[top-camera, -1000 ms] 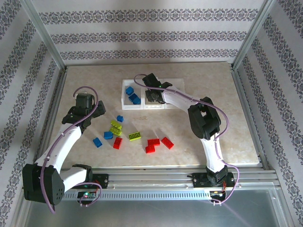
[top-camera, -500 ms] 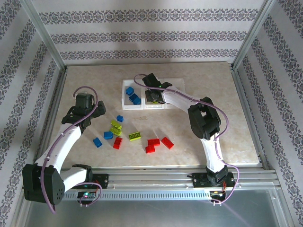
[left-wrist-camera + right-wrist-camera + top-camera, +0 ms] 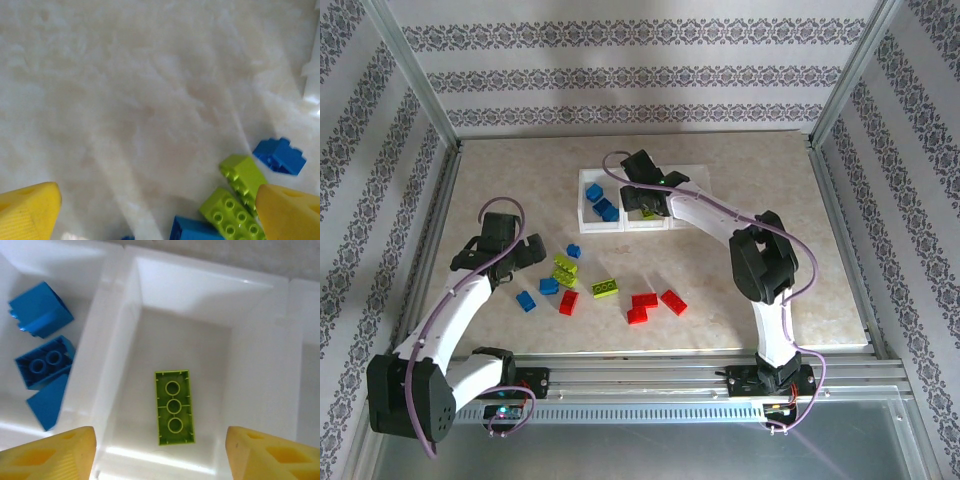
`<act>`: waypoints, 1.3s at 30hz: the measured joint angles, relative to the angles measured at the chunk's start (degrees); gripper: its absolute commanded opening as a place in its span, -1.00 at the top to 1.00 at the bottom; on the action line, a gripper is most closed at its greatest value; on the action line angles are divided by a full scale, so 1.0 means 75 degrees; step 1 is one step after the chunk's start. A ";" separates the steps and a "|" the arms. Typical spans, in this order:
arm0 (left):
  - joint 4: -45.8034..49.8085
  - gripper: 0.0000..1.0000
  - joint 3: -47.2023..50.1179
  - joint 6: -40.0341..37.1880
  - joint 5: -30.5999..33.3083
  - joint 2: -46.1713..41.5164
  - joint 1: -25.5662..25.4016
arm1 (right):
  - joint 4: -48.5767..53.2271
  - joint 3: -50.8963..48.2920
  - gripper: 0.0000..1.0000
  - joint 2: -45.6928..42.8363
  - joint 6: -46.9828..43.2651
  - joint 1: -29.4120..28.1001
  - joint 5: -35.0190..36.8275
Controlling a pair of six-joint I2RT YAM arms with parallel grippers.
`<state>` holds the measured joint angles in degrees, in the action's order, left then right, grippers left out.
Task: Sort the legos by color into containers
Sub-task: Pick up the lego from the bottom-left of the table.
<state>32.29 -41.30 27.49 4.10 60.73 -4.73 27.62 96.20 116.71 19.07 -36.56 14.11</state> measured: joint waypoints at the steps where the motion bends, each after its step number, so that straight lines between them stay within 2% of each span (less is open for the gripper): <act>1: 0.0114 -0.95 0.0079 0.0064 -0.0082 -0.0064 0.0000 | -0.0023 -0.0050 -0.53 -0.0119 -0.0006 -0.0029 0.0003; 4: 0.0385 -0.90 0.0335 0.0268 -0.0300 -0.0224 0.0000 | -0.0131 -0.0309 -0.66 -0.0498 0.0003 -0.0114 0.0035; 7: 0.0676 -0.86 0.0676 0.0560 -0.0519 -0.0358 0.0000 | -0.0230 -0.0743 -0.96 -0.0906 0.0070 -0.0201 0.0125; 11: 0.0997 -0.71 0.1183 0.1000 -0.0679 -0.0676 0.0000 | -0.0364 -0.1480 -0.97 -0.1454 0.0271 -0.0289 0.0297; 20: 0.1259 -0.53 0.1559 0.1874 -0.0746 -0.1163 0.0000 | -0.0388 -0.2987 -0.97 -0.2719 0.0857 -0.0504 0.0898; 29: 0.1128 -0.43 0.1792 0.2174 -0.0956 -0.0772 -0.0003 | -0.0358 -0.4033 -0.96 -0.3547 0.1396 -0.0714 0.1352; 39: 0.0720 -0.08 0.1792 0.2168 -0.1125 -0.0099 -0.0009 | 0.0248 -0.5080 -0.97 -0.4211 0.1495 -0.1399 0.1323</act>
<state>37.69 -27.86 43.75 -4.34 59.99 -4.80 29.47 58.11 85.12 30.28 -47.05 24.03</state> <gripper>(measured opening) 0.561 0.984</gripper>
